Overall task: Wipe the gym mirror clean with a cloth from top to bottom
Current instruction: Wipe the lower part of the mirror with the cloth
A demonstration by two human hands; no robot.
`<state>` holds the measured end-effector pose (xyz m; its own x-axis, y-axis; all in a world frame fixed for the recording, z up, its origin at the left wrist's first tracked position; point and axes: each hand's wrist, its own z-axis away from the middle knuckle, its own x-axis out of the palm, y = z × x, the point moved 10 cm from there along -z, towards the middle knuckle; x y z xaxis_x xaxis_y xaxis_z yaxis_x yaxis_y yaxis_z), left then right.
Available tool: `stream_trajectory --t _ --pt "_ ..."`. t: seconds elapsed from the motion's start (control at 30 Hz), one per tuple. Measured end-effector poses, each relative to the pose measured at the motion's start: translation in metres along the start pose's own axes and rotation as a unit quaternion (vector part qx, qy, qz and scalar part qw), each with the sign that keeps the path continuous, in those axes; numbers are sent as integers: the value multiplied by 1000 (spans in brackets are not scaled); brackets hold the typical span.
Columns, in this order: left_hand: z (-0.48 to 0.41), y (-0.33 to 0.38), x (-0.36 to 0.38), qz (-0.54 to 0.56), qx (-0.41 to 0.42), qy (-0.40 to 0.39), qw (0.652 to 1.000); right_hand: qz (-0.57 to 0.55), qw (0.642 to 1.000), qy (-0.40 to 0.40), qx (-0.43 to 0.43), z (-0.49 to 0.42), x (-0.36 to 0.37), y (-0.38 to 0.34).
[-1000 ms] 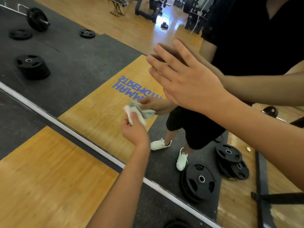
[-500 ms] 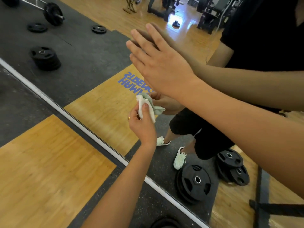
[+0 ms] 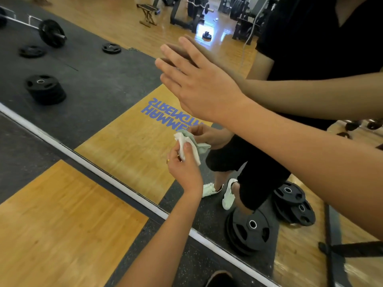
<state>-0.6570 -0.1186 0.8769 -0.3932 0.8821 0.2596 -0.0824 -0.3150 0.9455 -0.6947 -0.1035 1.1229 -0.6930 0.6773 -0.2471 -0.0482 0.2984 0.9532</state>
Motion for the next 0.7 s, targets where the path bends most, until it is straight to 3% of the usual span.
stream_trajectory --t 0.2,0.37,0.5,0.7 --pt "0 -5 0 -20 4 -22 1000 -6 1000 -9 -10 1 1 -2" --pt "-15 2 -16 30 -5 62 998 -5 1000 -19 -11 2 3 -2" --pt "4 11 9 39 23 49 998 -13 1000 -12 -12 1 2 -2" --pt "28 -42 2 28 -86 105 990 -26 999 -29 -23 1 4 -3"
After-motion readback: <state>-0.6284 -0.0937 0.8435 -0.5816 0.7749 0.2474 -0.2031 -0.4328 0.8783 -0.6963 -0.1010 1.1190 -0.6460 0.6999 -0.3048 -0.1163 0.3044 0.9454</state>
